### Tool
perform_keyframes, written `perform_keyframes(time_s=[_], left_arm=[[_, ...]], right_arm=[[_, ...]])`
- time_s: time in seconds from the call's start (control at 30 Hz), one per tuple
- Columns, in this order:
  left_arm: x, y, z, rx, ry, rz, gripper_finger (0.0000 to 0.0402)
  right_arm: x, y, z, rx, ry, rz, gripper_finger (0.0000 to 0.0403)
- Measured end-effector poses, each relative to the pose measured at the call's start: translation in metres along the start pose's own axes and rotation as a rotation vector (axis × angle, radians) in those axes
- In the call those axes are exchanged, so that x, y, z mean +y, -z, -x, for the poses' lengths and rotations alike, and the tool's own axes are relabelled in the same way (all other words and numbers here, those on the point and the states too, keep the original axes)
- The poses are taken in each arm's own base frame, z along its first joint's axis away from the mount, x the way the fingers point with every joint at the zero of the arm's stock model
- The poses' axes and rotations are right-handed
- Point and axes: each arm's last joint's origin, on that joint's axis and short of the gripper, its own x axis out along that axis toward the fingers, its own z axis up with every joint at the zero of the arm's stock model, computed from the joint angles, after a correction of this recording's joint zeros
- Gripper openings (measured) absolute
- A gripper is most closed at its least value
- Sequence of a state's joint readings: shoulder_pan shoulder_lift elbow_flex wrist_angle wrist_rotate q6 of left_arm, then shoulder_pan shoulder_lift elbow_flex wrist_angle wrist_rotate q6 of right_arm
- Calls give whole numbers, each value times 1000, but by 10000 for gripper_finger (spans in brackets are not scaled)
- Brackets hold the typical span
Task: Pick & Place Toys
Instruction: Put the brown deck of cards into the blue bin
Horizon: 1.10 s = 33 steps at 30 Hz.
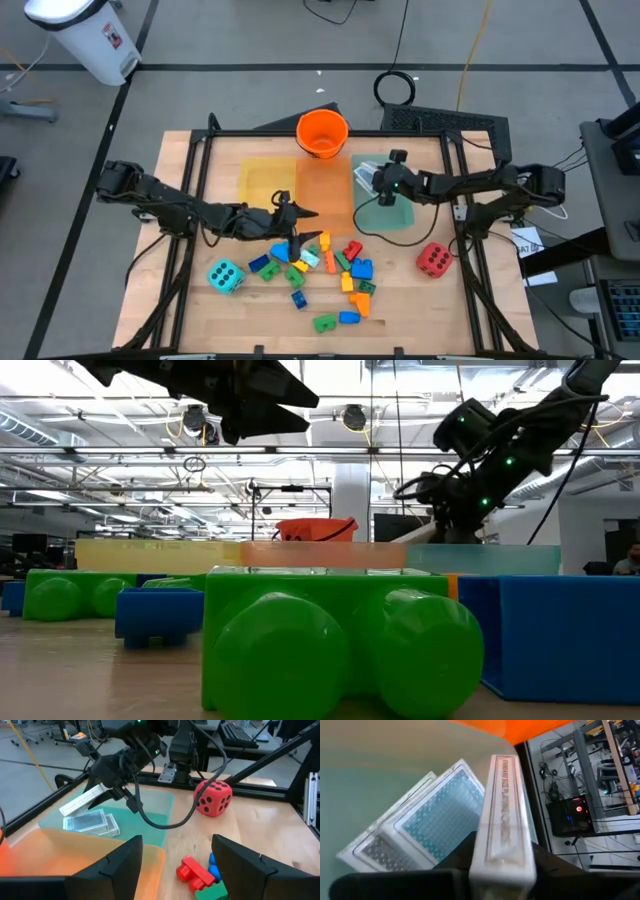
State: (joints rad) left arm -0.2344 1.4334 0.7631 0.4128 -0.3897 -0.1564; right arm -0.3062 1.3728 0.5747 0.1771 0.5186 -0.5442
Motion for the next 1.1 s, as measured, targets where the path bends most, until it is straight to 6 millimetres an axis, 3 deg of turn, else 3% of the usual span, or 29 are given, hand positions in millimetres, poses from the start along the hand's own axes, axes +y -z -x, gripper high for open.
perform_keyframes(time_s=[0.2,0.37,0.77,1.0,1.1], left_arm=[[0,0,0,0,-4,0,263],[0,0,0,-1,-4,-3,270],[1,0,0,-4,-6,6,245],[1,-1,-1,-8,-5,18,253],[1,-1,-1,-9,-5,58,262]], right_arm=[[8,-3,8,-33,-77,34,117],[11,-6,13,-60,-117,-38,144],[10,-7,17,-90,-207,-255,236],[-5,-10,32,-121,-90,-375,248],[-7,-15,46,-192,-167,-456,245]])
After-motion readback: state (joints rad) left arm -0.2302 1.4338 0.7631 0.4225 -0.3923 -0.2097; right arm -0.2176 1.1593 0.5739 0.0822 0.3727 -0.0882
